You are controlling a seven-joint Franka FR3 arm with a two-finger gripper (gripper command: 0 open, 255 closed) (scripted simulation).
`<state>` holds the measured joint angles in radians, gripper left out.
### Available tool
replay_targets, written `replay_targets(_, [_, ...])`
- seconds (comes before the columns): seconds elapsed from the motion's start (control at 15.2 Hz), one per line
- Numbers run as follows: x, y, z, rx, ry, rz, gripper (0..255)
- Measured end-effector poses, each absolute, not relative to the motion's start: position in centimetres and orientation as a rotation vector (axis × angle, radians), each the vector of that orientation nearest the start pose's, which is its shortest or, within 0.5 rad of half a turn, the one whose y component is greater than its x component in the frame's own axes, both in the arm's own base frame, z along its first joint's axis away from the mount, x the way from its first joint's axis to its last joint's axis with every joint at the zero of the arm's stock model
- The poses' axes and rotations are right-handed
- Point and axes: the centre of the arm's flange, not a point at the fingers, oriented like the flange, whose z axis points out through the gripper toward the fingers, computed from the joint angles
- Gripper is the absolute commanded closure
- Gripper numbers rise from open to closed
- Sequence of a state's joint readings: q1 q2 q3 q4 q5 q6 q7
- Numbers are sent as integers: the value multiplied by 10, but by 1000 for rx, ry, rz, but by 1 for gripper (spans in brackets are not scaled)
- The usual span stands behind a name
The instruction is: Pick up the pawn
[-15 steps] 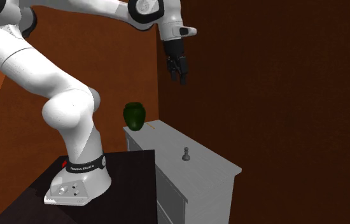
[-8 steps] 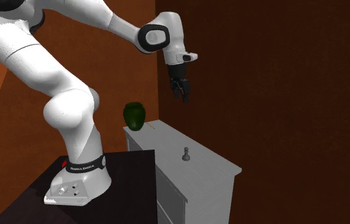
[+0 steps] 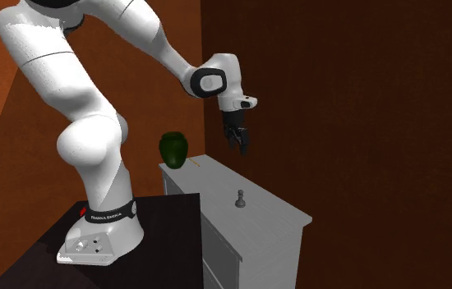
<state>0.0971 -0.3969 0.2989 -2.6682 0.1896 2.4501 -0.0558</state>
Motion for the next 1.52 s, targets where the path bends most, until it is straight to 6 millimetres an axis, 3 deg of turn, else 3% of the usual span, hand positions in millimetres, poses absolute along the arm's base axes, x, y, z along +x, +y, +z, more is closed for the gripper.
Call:
replay_targets(1.19, [418,257,162,-3041,-577,-249,0])
replay_targets(1.52, [417,264,134,-3042,-587,-249,0])
